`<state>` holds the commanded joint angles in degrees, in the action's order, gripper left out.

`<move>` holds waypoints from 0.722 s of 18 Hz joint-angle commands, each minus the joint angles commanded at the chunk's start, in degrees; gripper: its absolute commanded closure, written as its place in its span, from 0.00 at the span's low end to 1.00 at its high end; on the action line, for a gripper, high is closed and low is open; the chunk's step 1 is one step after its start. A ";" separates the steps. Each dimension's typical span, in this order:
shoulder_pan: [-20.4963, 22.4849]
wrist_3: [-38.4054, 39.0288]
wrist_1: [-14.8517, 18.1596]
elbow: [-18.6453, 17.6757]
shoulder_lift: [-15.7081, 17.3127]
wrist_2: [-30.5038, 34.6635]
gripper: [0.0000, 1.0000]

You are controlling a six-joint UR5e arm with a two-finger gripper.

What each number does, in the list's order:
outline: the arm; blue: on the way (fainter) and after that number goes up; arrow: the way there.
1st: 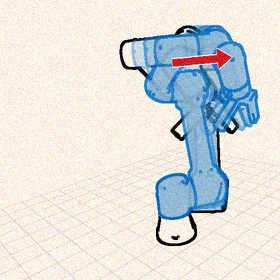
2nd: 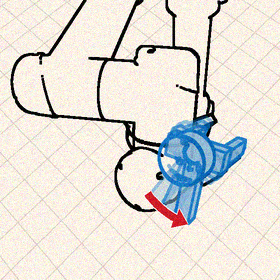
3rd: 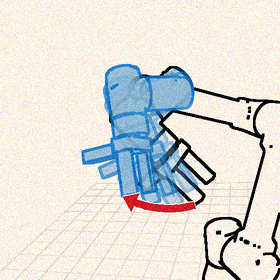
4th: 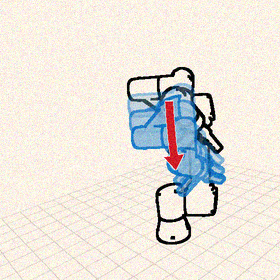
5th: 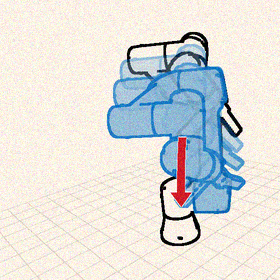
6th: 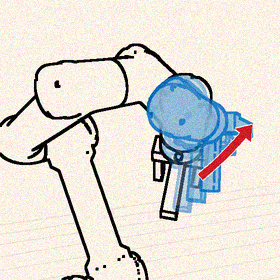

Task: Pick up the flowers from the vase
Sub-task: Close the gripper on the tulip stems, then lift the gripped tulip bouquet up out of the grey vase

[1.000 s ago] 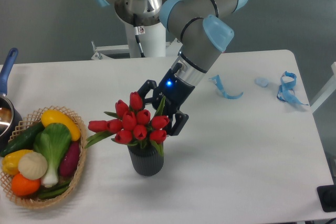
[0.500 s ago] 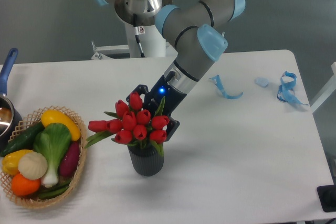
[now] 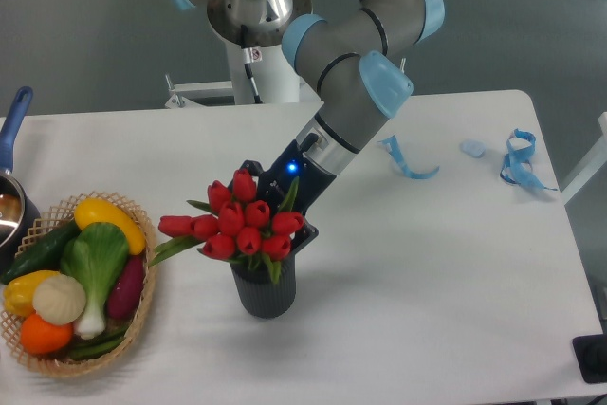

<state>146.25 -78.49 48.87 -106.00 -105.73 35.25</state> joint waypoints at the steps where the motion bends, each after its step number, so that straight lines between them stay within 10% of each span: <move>1: 0.17 0.00 -0.09 0.00 0.09 0.00 0.58; 13: 1.58 9.83 0.53 4.30 2.63 -3.77 0.58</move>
<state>147.83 -68.66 49.39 -101.70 -103.10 31.47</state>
